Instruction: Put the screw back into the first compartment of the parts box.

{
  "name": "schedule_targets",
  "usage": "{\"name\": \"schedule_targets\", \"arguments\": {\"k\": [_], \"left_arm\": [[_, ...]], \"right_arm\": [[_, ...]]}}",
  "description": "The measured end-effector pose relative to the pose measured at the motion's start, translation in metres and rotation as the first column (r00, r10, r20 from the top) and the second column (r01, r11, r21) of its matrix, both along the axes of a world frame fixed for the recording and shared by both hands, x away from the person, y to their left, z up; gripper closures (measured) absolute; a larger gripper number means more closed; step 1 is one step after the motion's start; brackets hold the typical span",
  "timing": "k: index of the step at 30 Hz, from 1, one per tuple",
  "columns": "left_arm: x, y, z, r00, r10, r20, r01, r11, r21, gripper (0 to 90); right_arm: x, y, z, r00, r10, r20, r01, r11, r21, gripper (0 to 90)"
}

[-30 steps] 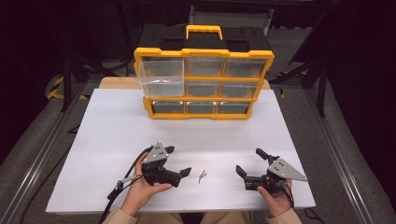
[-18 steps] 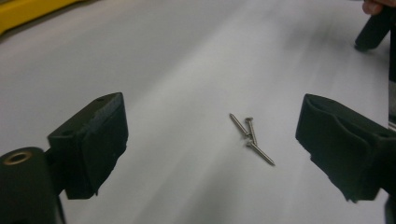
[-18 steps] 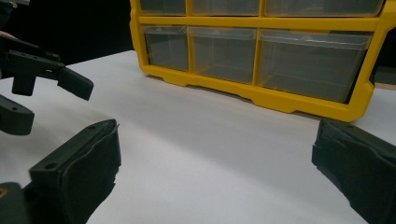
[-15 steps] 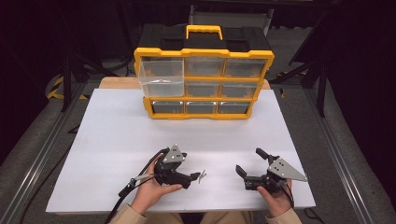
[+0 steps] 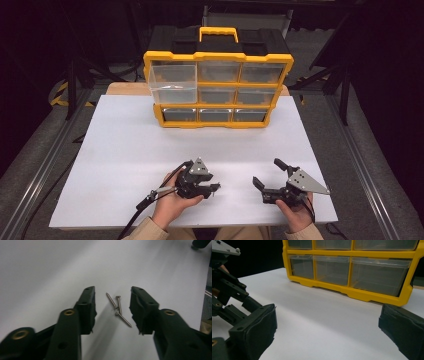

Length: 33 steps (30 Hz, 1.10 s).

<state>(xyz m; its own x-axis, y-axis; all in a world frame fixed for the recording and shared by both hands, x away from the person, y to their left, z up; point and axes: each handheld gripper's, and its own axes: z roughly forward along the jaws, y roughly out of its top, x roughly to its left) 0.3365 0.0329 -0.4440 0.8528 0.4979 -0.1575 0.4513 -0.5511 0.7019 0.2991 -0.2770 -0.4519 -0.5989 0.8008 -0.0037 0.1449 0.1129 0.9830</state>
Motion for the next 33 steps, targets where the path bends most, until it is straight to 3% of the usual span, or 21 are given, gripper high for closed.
{"name": "schedule_targets", "arguments": {"k": [4, 6, 10, 16, 25, 33], "left_arm": [[-0.001, -0.001, -0.003, 0.9994, 0.016, -0.03, -0.015, 0.9995, 0.029, 70.1], [-0.002, -0.002, -0.005, 0.9986, 0.019, -0.05, -0.018, 0.9997, 0.017, 73.4], [-0.003, -0.005, -0.008, 0.9986, 0.026, -0.045, -0.024, 0.9987, 0.045, 74.5], [-0.004, -0.006, -0.01, 0.9979, 0.026, -0.059, -0.023, 0.9982, 0.055, 76.8], [-0.005, -0.001, -0.009, 0.9986, 0.024, -0.048, -0.02, 0.9959, 0.088, 87.0], [-0.002, 0.001, -0.008, 0.995, 0.032, -0.095, -0.024, 0.9964, 0.081, 87.9]], "right_arm": [[0.0, 0.001, 0.0, 1.0, 0.003, -0.002, -0.003, 1.0, -0.002, 2.4], [0.0, 0.001, 0.0, 1.0, 0.002, -0.002, -0.002, 1.0, -0.003, 2.4], [0.0, 0.001, 0.0, 1.0, 0.001, 0.0, -0.001, 1.0, -0.004, 2.4], [0.0, 0.001, 0.0, 1.0, 0.004, 0.005, -0.004, 1.0, -0.008, 2.4], [0.0, 0.0, 0.001, 0.9999, 0.005, 0.009, -0.005, 1.0, -0.008, 2.4], [0.0, 0.0, 0.001, 0.9999, 0.005, 0.011, -0.005, 1.0, -0.007, 2.4]]}}
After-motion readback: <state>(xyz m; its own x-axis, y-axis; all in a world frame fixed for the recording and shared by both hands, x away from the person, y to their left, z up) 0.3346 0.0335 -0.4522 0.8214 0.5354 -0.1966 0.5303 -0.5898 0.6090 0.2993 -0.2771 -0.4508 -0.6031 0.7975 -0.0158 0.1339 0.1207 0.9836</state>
